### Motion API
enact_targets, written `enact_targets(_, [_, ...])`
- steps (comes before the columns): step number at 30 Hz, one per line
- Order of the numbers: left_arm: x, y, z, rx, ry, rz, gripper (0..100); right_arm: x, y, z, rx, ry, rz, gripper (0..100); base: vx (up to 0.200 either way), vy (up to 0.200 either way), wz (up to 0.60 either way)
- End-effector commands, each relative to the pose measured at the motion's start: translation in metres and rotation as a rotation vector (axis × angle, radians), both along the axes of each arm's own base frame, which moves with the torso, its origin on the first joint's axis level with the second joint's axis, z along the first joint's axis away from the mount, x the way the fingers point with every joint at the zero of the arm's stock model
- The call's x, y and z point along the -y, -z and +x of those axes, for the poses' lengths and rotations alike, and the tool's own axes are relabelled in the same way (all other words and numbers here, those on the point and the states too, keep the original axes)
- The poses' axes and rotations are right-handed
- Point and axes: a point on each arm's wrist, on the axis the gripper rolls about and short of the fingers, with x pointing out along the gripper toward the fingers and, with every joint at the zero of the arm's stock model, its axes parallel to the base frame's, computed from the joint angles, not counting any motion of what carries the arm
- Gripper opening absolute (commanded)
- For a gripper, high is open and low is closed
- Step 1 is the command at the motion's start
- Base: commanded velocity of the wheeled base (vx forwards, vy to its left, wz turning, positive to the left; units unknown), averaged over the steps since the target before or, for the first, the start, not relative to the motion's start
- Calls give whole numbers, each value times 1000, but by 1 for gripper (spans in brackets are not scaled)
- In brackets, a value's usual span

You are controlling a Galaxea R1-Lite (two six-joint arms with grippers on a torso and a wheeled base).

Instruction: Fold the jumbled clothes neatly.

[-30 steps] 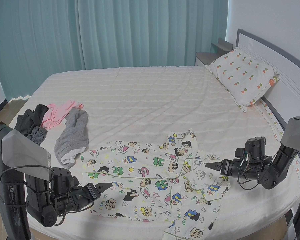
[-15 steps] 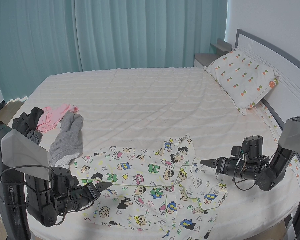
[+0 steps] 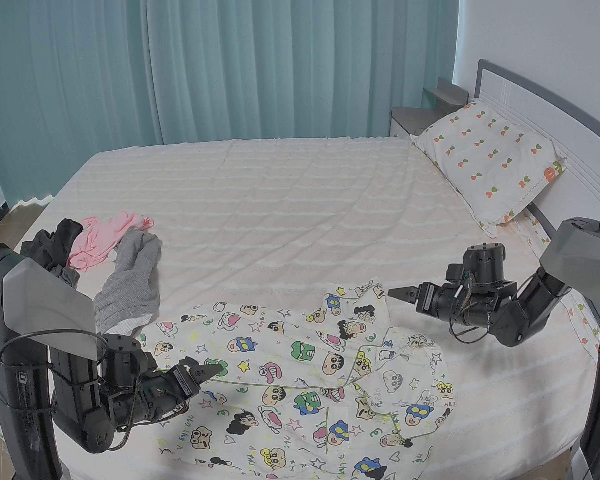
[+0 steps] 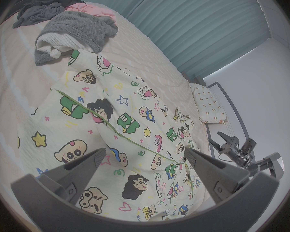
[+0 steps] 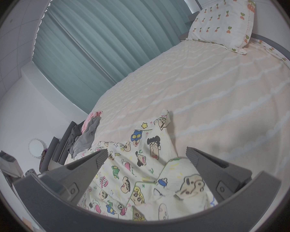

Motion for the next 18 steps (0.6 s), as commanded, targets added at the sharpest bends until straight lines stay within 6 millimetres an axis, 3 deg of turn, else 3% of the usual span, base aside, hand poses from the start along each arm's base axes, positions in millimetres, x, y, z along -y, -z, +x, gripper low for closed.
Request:
enact_targets(1, [0,0,0,7,-2,-3,100,-16,26,41,-62,-11,-17,100,0,0,0])
enact_targets(18, [-4,2,-5,-17,-13,4,100,-28,51,105,-175,-3,-67,100,0,0,0])
